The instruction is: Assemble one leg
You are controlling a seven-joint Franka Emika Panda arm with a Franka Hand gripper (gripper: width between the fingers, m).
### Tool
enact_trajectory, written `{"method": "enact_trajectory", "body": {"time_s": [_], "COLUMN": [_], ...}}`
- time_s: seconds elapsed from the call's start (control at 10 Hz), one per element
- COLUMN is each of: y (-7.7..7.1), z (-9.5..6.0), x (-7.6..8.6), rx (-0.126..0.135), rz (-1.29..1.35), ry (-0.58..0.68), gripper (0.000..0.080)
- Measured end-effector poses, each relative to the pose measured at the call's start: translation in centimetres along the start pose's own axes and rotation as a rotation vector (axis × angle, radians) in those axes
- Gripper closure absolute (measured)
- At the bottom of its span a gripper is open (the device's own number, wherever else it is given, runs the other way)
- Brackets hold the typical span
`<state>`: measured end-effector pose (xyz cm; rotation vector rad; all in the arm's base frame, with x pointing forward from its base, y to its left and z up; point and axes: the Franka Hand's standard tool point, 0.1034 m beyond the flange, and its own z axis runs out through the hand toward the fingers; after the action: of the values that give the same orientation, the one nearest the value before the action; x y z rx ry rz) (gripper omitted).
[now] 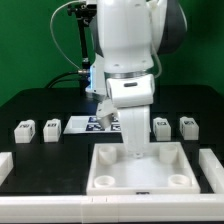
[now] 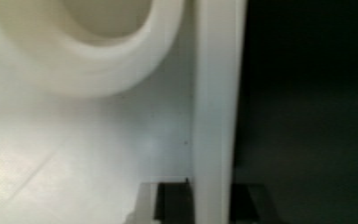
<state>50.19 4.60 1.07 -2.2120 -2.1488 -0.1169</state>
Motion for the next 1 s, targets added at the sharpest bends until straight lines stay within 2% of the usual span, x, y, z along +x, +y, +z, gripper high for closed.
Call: {"method": "enact_trajectory", "body": {"time_s": [0.2,0.3,0.8,0.9,1.0], "y": [0.1,0.1,0.1,0.1,0.2], "z": [0.5,0.7,0.8,0.7,0.7], "x": [1.2,1.9,1.9,1.9,1.8], "rx": [0.063,0.080,0.073,0.071,0.067], "rz": [0.023,0.028,0.030,0.030,0.031], "ry": [0.002,0.002,0.003,0.003,0.004], "gripper": [0.0745,0.0745,0.0744,0.0543,0.0392]}}
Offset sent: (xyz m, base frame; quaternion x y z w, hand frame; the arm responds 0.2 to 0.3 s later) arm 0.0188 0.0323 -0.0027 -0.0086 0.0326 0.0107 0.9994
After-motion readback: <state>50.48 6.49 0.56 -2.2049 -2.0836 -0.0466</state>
